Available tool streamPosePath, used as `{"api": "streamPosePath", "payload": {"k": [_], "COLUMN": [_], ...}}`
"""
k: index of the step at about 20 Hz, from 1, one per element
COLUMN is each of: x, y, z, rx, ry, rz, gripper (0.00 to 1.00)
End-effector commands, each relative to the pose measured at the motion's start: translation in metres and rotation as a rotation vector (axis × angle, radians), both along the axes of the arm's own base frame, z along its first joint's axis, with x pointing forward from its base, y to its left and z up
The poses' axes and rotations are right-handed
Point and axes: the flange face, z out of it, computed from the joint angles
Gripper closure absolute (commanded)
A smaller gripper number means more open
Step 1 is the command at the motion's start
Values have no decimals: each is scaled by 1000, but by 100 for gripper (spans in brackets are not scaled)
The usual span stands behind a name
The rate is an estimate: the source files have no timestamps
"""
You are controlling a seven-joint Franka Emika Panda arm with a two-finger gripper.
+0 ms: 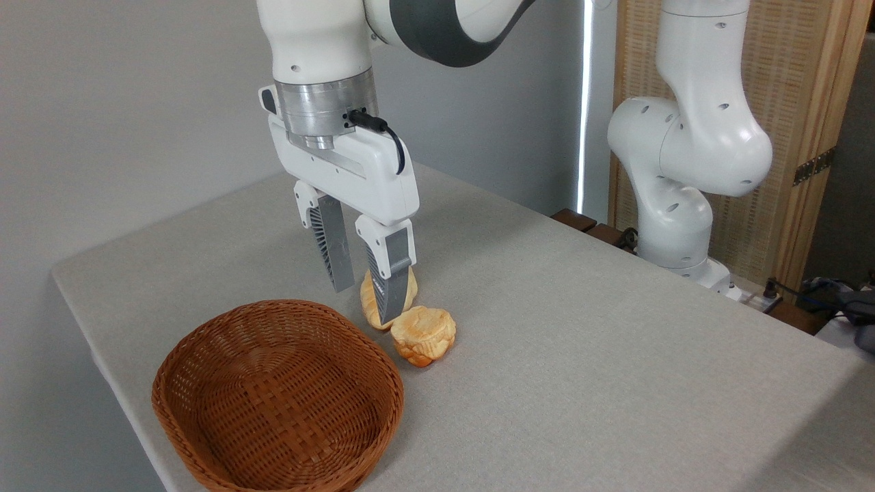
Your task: Put bread into the basket
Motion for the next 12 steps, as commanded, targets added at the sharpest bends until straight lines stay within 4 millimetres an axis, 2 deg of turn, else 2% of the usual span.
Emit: {"api": "streamPosePath", "payload": {"k": [1,12], "x": [-3,-5], "y": [-1,-2], "z": [2,-1], "rx": [-13,-13], "ry": [18,44], "rz": [1,-6], "gripper": [0,0]}}
